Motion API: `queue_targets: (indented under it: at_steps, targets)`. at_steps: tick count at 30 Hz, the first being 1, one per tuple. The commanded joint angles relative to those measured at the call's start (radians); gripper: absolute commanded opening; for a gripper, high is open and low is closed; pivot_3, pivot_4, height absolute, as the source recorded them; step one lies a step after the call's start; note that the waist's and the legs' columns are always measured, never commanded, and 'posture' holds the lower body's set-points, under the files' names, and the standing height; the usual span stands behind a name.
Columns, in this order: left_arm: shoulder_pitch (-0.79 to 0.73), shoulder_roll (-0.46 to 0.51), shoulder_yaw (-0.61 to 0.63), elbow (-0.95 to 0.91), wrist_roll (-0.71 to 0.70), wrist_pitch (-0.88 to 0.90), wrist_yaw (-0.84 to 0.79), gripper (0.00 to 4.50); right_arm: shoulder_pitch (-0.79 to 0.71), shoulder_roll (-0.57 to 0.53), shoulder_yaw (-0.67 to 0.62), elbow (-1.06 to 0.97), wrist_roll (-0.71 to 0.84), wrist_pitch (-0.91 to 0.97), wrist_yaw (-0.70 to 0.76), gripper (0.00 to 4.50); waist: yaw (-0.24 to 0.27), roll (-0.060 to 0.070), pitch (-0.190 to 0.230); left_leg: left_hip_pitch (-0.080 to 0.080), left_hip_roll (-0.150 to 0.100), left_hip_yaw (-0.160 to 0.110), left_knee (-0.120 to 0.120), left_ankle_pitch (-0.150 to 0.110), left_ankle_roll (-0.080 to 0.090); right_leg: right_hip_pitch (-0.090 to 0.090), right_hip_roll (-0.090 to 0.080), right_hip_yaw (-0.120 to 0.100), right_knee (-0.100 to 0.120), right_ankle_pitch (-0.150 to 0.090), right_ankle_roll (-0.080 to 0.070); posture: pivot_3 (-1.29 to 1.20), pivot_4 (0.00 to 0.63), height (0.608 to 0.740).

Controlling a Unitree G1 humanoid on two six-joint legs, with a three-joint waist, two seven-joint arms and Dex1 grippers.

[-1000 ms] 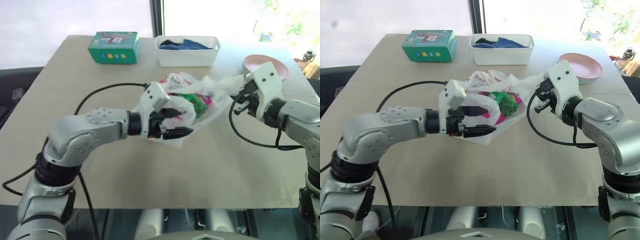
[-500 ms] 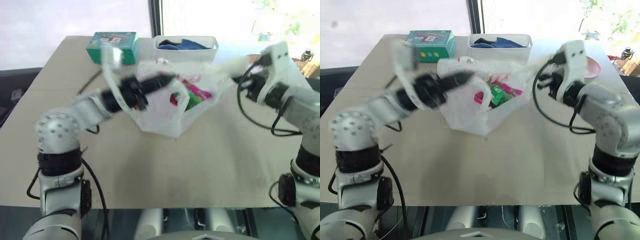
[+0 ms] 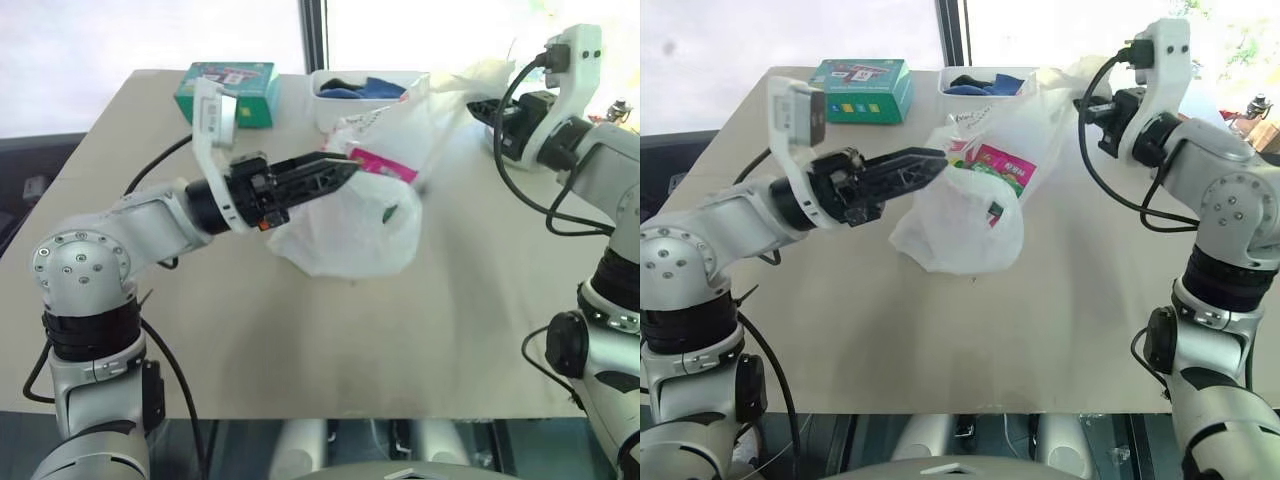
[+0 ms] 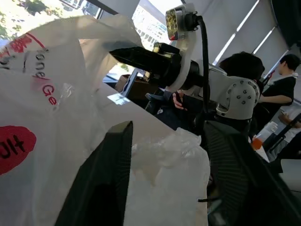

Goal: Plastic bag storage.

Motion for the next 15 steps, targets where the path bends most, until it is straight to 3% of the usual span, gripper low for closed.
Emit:
queue_targets:
  at_steps: [1,6,9,12,15]
  targets:
    - [-0.007,0.024,-0.053,-0.076,-0.023,0.025,-0.016,3.18,-0.007,0.001,-0.012,-0.060,0.018,-0.011,-0.022,0.00,0.000,0.000,0.000,0.000,0.000,0.000,0.000,0.000,0.000,0.000,0.000,0.000,0.000,0.000,0.000,0.00,0.150,0.740]
    - [-0.038,0.027,-0.137,-0.099,0.091,0.019,-0.137,3.18,-0.001,0.012,-0.009,-0.075,0.028,0.000,-0.046,0.00,0.000,0.000,0.000,0.000,0.000,0.001,0.000,0.000,0.000,0.000,0.001,-0.001,0.000,0.000,0.000,0.00,0.150,0.740]
    - [-0.047,0.031,-0.102,-0.050,0.033,0.019,-0.202,3.18,0.005,0.013,-0.010,-0.087,0.036,0.008,-0.060,0.00,0.000,0.000,0.000,0.000,0.000,0.001,0.000,0.000,0.000,-0.001,0.001,-0.001,0.000,0.000,0.000,0.00,0.150,0.740]
    - [-0.095,0.044,-0.041,0.093,-0.121,0.020,-0.178,3.18,0.013,0.011,-0.012,-0.091,0.040,0.014,-0.069,0.00,-0.001,0.000,0.000,0.000,0.001,0.001,0.000,0.000,0.000,-0.001,0.001,-0.001,0.000,0.000,0.000,0.00,0.150,0.740]
    - [-0.093,0.094,-0.060,0.074,-0.107,0.076,-0.244,3.18,0.018,0.009,-0.014,-0.090,0.043,0.015,-0.074,0.00,-0.003,0.000,0.000,0.000,0.000,0.001,0.000,0.000,0.000,-0.001,0.001,-0.001,0.000,0.000,0.000,0.00,0.150,0.740]
